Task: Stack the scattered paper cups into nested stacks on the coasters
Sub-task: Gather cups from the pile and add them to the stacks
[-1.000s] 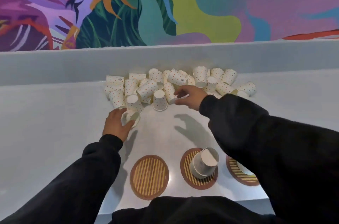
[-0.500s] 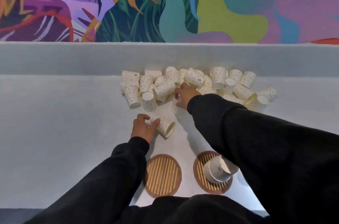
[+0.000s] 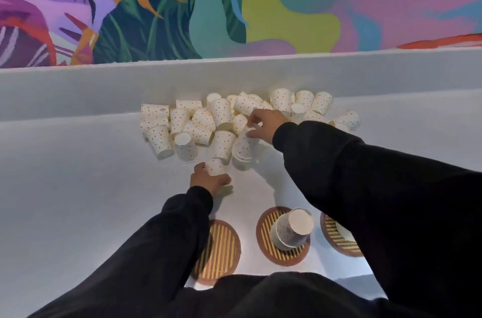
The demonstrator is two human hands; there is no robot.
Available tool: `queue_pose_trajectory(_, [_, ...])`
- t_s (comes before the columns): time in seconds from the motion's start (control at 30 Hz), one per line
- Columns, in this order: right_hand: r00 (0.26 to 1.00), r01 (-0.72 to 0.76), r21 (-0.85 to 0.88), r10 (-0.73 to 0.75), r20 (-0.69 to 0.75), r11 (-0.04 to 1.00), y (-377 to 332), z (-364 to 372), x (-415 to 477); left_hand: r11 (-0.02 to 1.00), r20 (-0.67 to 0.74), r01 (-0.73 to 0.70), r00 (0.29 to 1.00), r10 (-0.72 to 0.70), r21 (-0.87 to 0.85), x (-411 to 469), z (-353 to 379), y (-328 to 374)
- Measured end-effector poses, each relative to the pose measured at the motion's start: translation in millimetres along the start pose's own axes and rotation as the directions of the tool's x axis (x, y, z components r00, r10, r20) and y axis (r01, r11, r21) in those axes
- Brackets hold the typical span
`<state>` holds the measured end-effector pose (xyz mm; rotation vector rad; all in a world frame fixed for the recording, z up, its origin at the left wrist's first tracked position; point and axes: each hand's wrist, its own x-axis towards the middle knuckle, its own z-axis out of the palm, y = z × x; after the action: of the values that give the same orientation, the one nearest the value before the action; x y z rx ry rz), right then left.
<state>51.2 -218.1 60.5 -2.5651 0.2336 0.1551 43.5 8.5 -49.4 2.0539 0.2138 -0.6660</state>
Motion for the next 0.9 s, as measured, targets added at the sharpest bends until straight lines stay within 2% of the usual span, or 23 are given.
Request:
queue_pose_trajectory(0.2, [0.995, -0.054, 0.182, 0.069, -0.074, 0.982, 20.6, -11.6, -13.6, 0.997, 0.021, -0.053, 0.998, 0.054, -0.062, -12.1, 15.2, 5.3])
queue_pose_trajectory(0.43, [0.984, -0.098, 0.264, 0.133, -0.117, 0.960, 30.0, -17.1, -30.7, 0.974, 0.107, -0.061, 0.990, 0.086, -0.218, -26.8, 32.2, 10.4])
queue_pose_trajectory(0.67, [0.963, -0.049, 0.385, 0.146, -0.228, 0.922, 32.5, -39.2, -58.0, 0.917, 0.099, -0.200, 0.964, 0.248, -0.345, -48.4, 32.0, 55.6])
queue_pose_trajectory(0.9, [0.942, 0.029, 0.582, 0.172, -0.287, 0.813, 62.4, -101.4, -128.9, 0.846, 0.155, -0.443, 0.852, 0.500, -0.297, -101.9, 33.0, 118.6])
